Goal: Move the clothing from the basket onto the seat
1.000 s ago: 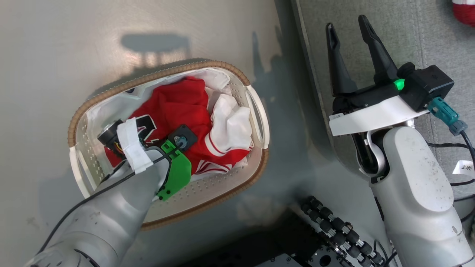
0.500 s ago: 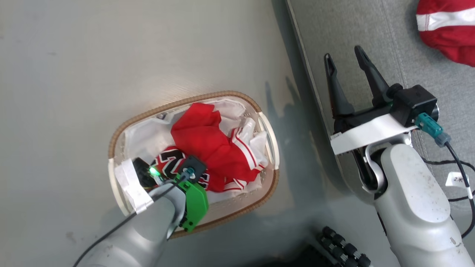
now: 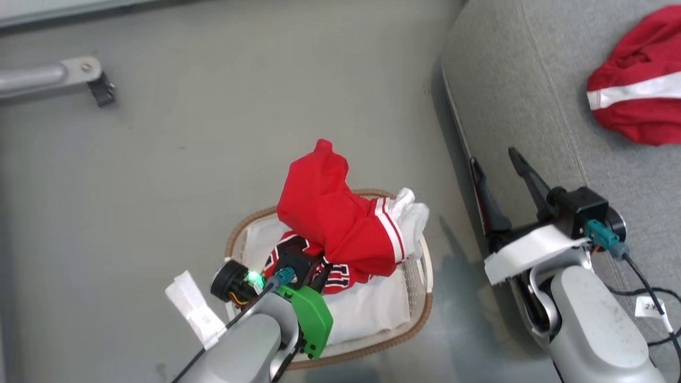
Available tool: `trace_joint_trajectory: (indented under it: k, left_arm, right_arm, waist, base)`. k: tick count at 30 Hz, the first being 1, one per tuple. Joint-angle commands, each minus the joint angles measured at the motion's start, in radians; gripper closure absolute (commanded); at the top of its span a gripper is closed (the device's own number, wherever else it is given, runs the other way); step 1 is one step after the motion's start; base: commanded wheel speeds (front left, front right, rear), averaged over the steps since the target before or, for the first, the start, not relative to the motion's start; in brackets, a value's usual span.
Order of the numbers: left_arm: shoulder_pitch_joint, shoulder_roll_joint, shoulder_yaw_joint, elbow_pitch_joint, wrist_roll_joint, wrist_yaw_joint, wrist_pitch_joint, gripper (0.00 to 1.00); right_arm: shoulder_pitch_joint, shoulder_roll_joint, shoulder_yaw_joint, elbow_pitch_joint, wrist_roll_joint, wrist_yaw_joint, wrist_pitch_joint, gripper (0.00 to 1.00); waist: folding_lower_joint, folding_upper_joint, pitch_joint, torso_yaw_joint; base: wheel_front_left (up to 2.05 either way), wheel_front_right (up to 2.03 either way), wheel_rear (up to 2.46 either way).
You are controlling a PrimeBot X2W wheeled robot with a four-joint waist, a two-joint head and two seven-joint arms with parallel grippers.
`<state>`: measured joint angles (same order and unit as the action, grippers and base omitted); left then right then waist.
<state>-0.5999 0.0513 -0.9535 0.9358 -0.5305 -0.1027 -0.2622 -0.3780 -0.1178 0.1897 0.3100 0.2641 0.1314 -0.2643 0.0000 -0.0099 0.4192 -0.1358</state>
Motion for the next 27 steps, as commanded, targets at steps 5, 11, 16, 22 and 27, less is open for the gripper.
trace_joint_trajectory:
  k: [5,11,16,22,27]
  left_arm:
    - [0.095,0.002,0.105,-0.114,0.027,0.007,-0.004,1.00]
    - [0.172,0.008,0.232,-0.232,0.068,0.007,-0.004,1.00]
    - [0.220,0.009,0.333,-0.328,0.095,-0.003,-0.004,1.00]
    - [0.249,0.002,0.419,-0.458,0.080,-0.018,-0.004,1.00]
    - [0.253,0.000,0.437,-0.560,0.072,-0.023,-0.004,1.00]
  right_arm:
    - [0.081,-0.012,-0.005,0.017,0.004,-0.001,0.000,0.00]
    - [0.151,-0.008,0.000,0.031,0.009,-0.001,0.000,0.00]
    - [0.188,-0.004,0.008,0.041,0.010,-0.001,0.000,0.00]
    - [0.228,-0.002,0.014,0.050,0.018,-0.001,0.000,0.00]
    - [0.254,0.006,0.029,0.056,0.018,-0.001,0.000,0.00]
  waist:
    - [0.0000,0.0099,-0.198,0.115]
    - [0.0000,0.0099,-0.277,0.133]
    - [0.0000,0.0099,-0.326,0.139]
    - [0.0000,0.0099,-0.371,0.144]
    - [0.0000,0.0099,-0.390,0.138]
  base:
    - [0.00,0.00,0.00]
    - [0.00,0.00,0.00]
    - [0.00,0.00,0.00]
    - [0.00,0.00,0.00]
    - [0.00,0.00,0.00]
